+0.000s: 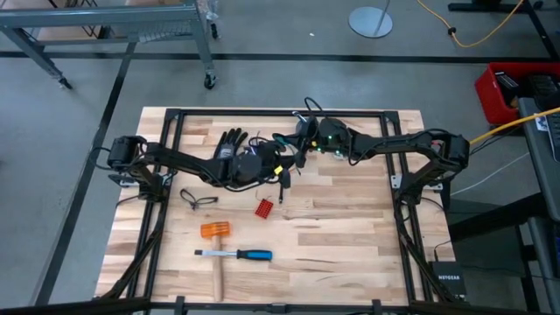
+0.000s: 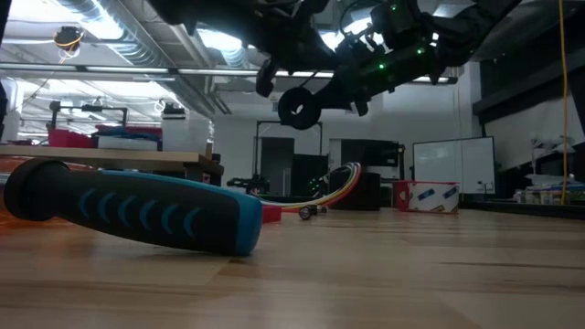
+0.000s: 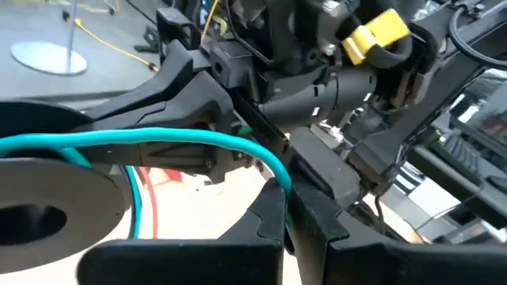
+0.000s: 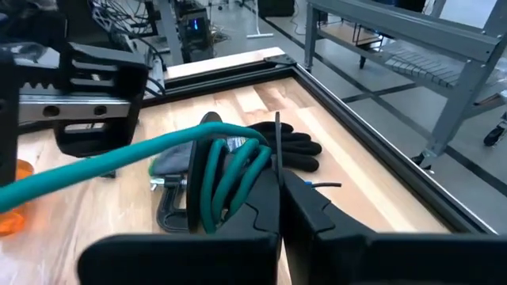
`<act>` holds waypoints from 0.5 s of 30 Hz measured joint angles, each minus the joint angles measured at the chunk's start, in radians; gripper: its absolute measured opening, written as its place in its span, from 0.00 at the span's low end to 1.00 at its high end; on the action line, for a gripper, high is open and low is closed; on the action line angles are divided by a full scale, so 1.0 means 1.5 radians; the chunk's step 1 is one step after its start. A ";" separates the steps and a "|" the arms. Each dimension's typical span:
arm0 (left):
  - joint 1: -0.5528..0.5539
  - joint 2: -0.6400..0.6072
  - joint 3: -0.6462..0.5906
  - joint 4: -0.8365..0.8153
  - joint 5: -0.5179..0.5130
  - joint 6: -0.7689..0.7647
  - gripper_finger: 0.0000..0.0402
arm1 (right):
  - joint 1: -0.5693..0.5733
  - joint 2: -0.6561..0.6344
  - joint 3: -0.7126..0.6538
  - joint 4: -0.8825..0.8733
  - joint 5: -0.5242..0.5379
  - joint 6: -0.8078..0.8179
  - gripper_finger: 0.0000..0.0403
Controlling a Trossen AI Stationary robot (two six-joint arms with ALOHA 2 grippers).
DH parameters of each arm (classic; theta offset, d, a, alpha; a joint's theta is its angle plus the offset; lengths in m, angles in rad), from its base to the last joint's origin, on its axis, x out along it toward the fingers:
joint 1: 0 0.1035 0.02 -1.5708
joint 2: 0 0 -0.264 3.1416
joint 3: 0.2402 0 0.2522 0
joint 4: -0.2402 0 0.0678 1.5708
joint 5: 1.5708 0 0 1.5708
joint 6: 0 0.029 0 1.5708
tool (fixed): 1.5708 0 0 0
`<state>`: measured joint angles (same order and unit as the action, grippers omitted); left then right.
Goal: Coil cords
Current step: Coil the green wire into the black spool
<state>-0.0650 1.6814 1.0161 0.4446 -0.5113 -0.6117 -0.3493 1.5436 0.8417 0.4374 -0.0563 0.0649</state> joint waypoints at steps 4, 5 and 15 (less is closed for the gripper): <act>-0.009 0.000 0.000 -0.008 -0.011 0.009 0.00 | -0.007 0.000 0.000 0.007 -0.021 0.017 0.00; -0.011 0.000 -0.001 -0.025 -0.003 0.010 0.00 | -0.008 0.000 0.002 0.020 -0.025 0.035 0.00; -0.035 0.004 -0.004 -0.154 -0.031 -0.045 0.00 | -0.009 -0.002 0.005 0.075 -0.068 0.054 0.00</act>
<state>-0.1178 1.6871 1.0107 0.2139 -0.5580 -0.6798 -0.3622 1.5402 0.8486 0.5495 -0.1584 0.1457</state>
